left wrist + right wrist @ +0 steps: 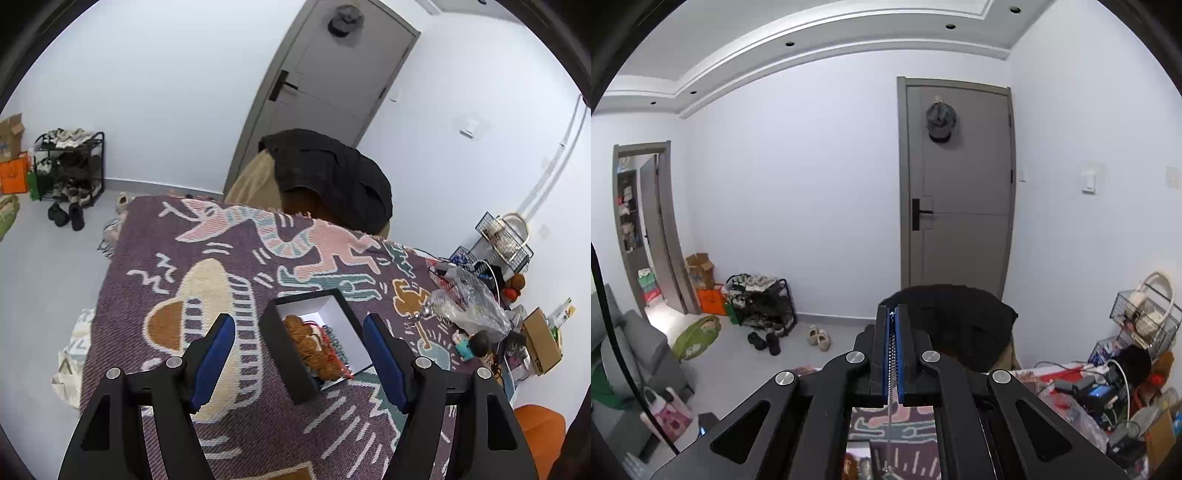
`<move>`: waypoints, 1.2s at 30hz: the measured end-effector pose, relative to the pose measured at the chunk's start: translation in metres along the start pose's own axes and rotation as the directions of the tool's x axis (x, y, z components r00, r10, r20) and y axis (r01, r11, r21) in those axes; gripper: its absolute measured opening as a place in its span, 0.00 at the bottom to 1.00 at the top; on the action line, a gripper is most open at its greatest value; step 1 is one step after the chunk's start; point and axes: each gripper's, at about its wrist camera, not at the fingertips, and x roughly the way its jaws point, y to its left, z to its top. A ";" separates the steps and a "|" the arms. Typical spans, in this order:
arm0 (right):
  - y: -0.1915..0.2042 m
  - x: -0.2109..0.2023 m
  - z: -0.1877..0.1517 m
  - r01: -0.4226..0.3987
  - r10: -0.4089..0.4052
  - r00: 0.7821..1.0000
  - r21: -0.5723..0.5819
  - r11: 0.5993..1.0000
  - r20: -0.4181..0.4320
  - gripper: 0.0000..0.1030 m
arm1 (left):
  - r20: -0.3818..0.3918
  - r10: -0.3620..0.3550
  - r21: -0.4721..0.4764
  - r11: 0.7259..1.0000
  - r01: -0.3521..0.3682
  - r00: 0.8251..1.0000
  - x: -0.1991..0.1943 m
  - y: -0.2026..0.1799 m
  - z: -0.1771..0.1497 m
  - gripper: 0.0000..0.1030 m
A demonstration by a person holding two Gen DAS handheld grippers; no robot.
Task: Organize jewelry
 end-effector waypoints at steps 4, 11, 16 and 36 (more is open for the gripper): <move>0.014 0.013 0.001 -0.013 0.013 1.000 -0.016 1.000 -0.011 0.03 | 0.017 0.008 -0.007 1.000 -0.008 1.000 -0.009 0.008 -0.006 0.71; 0.030 0.036 -0.008 -0.039 0.038 0.998 -0.022 0.999 -0.044 0.03 | 0.057 0.040 -0.026 0.999 -0.038 0.998 -0.022 0.023 -0.016 0.73; 0.040 0.048 -0.016 -0.058 0.056 0.996 -0.029 0.998 -0.063 0.03 | 0.088 0.056 -0.059 0.997 -0.051 0.995 -0.029 0.036 -0.019 0.87; 0.021 0.108 -0.126 -0.152 0.147 0.927 0.014 0.988 -0.346 0.55 | 0.141 0.042 -0.064 0.997 -0.033 0.989 -0.035 0.030 -0.010 1.00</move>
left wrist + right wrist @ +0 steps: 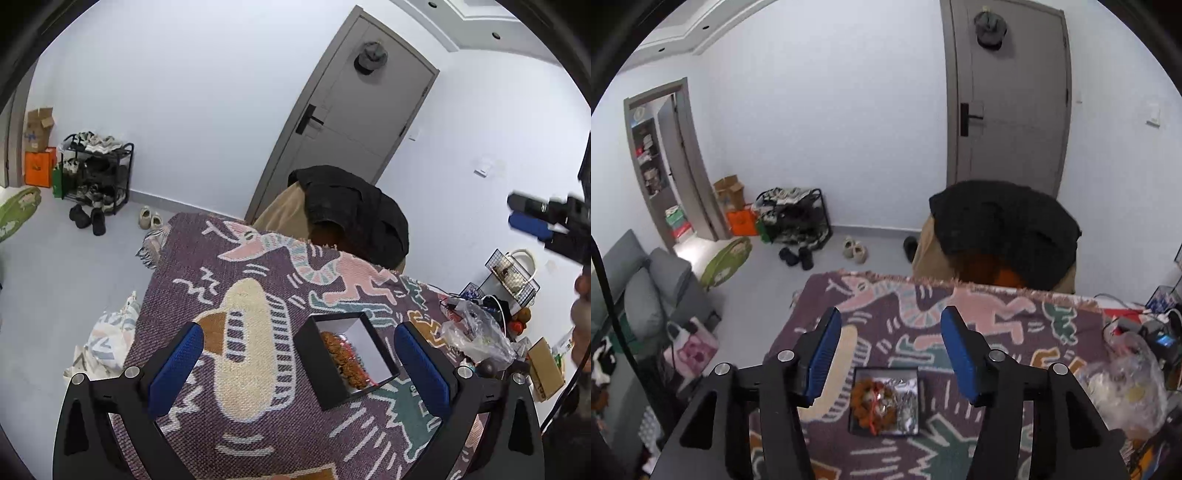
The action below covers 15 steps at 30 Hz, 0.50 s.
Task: Organize jewelry
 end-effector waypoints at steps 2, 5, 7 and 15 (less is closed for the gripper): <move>-0.009 -0.001 -0.008 -0.006 0.006 1.000 0.020 1.000 -0.005 0.57 | 0.010 -0.005 0.029 1.000 0.005 1.000 0.000 -0.010 0.000 1.00; -0.031 -0.005 -0.026 -0.005 0.006 1.000 0.069 0.998 -0.005 0.67 | -0.003 -0.017 0.072 0.997 0.017 1.000 0.004 -0.027 -0.001 1.00; -0.045 -0.007 -0.037 0.022 -0.021 1.000 0.091 0.996 -0.005 0.67 | -0.015 -0.020 0.104 0.994 0.021 1.000 0.009 -0.039 -0.002 1.00; -0.109 -0.003 -0.091 0.052 -0.042 0.998 0.217 0.975 -0.050 0.67 | -0.074 -0.049 0.215 0.975 0.063 0.996 0.034 -0.093 -0.013 0.95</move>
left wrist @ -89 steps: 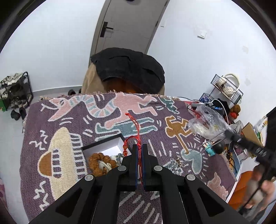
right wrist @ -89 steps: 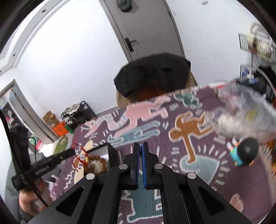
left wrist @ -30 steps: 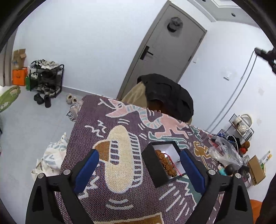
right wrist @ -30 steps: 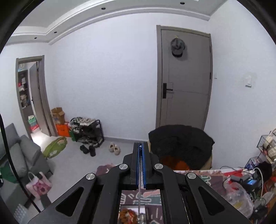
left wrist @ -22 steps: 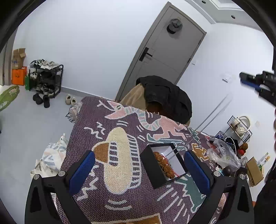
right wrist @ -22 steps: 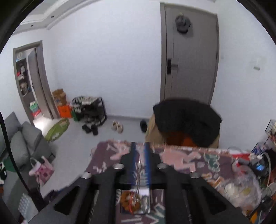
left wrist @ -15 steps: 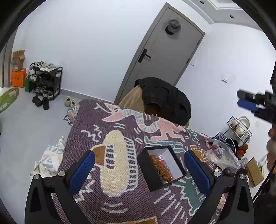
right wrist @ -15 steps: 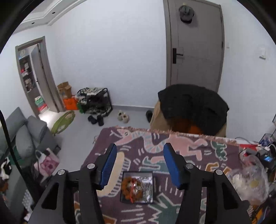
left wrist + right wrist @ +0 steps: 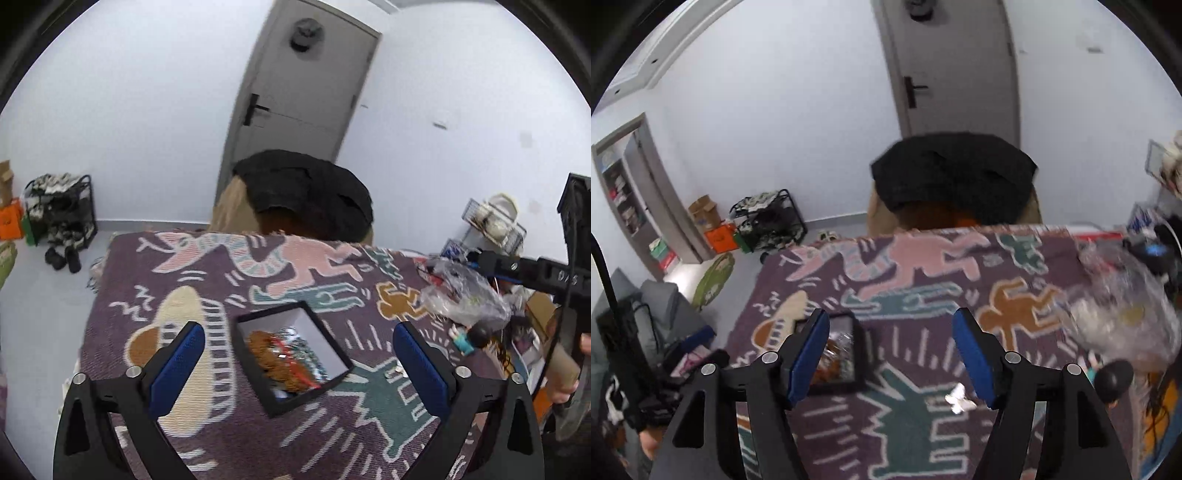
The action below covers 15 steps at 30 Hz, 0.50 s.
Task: Organize jewelry
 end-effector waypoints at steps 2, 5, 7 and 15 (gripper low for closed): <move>-0.015 0.002 -0.010 0.004 -0.004 1.000 0.031 1.000 -0.009 0.67 | -0.026 -0.014 0.028 0.999 0.015 1.000 0.009 -0.013 -0.001 0.89; -0.037 0.005 -0.025 0.011 -0.010 1.000 0.081 0.997 -0.016 0.67 | -0.076 -0.027 0.070 0.997 0.033 0.997 0.027 -0.035 -0.006 0.78; -0.049 0.005 -0.035 0.017 -0.015 1.000 0.107 0.994 -0.017 0.67 | -0.104 -0.042 0.093 0.994 0.052 0.994 0.037 -0.049 -0.009 0.73; -0.095 0.000 -0.075 0.035 -0.034 0.999 0.207 0.978 -0.010 0.67 | -0.207 -0.060 0.196 0.975 0.101 0.977 0.075 -0.101 -0.025 0.55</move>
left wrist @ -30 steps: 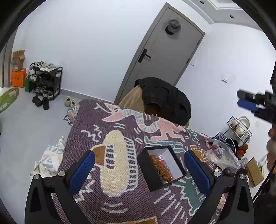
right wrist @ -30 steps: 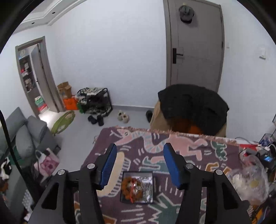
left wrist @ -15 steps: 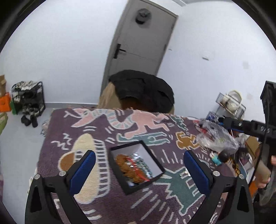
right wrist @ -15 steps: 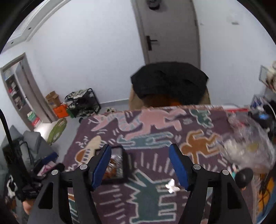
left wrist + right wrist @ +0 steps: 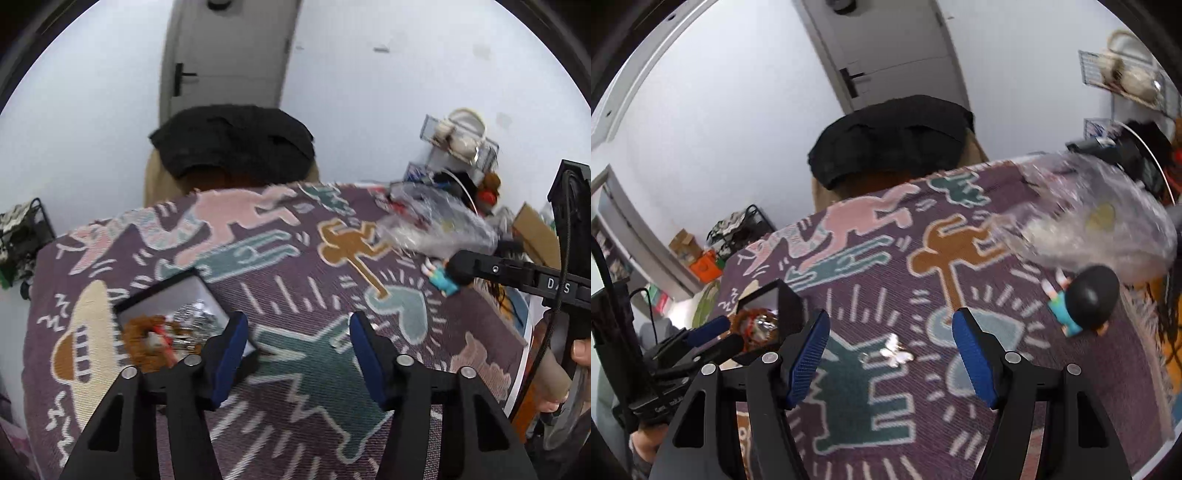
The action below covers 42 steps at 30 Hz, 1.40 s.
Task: Organize jewelry
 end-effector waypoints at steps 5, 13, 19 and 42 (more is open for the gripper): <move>-0.028 0.001 -0.018 0.014 -0.014 1.000 0.041 0.999 -0.009 0.67 | -0.041 0.001 0.045 0.999 0.001 0.999 0.024 -0.021 -0.002 0.54; -0.059 0.003 -0.043 0.034 -0.033 0.999 0.098 0.995 -0.016 0.67 | -0.139 0.029 0.101 0.995 -0.015 0.990 0.067 -0.042 -0.011 0.48; -0.071 0.007 -0.053 0.030 -0.027 0.999 0.115 0.993 -0.021 0.67 | -0.196 0.070 0.127 0.991 -0.045 0.978 0.098 -0.046 -0.019 0.46; -0.070 0.045 -0.055 0.005 0.002 0.997 0.104 0.995 -0.074 0.67 | -0.204 0.071 0.136 0.990 -0.044 0.976 0.119 -0.041 -0.021 0.13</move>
